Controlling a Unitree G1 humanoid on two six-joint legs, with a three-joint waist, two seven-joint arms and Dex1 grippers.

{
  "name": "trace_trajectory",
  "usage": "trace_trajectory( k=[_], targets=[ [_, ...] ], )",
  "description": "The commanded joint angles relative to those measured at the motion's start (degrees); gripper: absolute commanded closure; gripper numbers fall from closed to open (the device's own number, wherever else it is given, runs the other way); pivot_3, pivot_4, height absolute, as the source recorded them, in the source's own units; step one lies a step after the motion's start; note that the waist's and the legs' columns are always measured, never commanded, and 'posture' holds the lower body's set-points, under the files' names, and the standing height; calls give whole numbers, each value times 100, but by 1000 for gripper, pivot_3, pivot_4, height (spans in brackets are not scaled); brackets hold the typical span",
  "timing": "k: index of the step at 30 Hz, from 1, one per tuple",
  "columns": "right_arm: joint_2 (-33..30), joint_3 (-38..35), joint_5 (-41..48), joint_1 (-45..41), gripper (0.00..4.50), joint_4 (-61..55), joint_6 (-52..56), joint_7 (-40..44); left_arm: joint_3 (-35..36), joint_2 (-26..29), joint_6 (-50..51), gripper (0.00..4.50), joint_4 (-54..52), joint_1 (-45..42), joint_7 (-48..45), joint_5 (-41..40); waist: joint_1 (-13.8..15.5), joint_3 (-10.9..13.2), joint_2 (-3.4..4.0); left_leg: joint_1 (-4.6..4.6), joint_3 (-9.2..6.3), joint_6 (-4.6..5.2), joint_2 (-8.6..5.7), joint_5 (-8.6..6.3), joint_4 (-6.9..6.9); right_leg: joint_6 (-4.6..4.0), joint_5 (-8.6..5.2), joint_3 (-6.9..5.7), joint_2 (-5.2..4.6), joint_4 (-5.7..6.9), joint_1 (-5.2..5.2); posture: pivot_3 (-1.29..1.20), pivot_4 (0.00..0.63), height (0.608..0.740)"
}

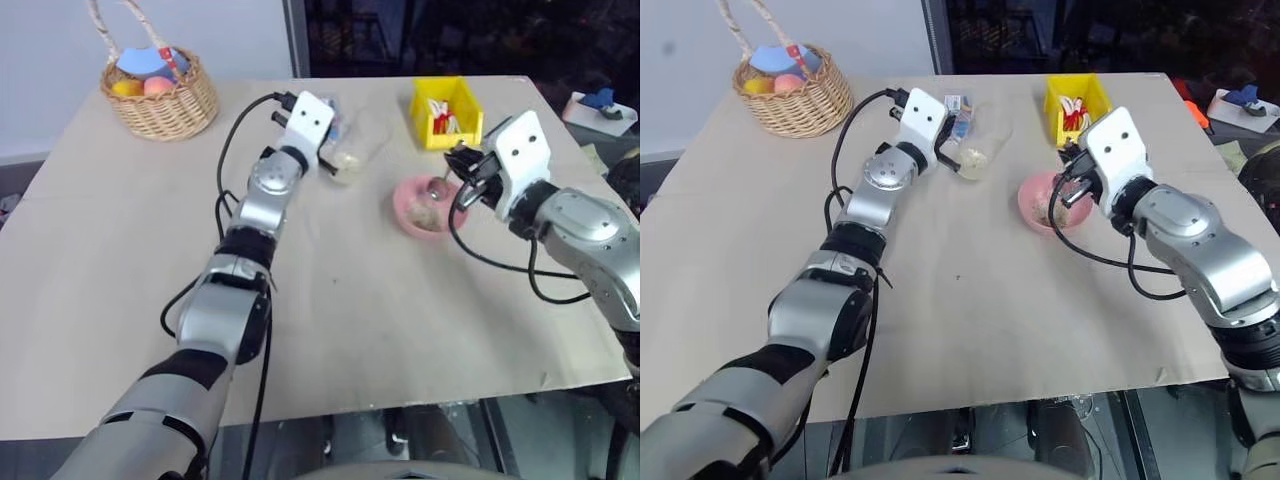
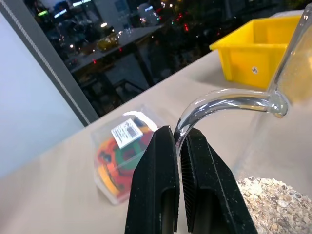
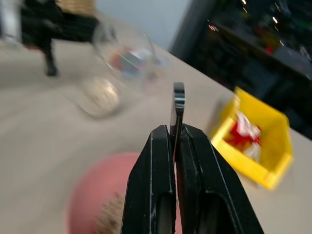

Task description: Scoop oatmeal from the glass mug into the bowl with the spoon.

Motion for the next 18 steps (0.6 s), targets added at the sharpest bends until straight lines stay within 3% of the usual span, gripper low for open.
trace_trajectory(
  k=[1,7,18],
  targets=[
    [469,-1252,1239,-371,4500,-45,307,-430,177,65,-71,4450,-617,92,-109,-233,11,1,1,1,1,-1,-2,0,3,-1,0,0,-2,8,-1,0,150,740],
    [1147,-1789,2166,-952,4500,107,818,-1016,239,62,36,4450,-1184,510,-253,-435,25,1,2,8,4,-1,1,0,16,-1,0,3,-2,23,3,0,150,740],
    [2125,-1172,1526,-1227,4500,611,721,-955,271,-151,714,4450,-2789,1358,-388,-802,-8,0,3,10,6,0,1,0,27,-2,0,11,-4,47,0,0,150,740]
  ],
)
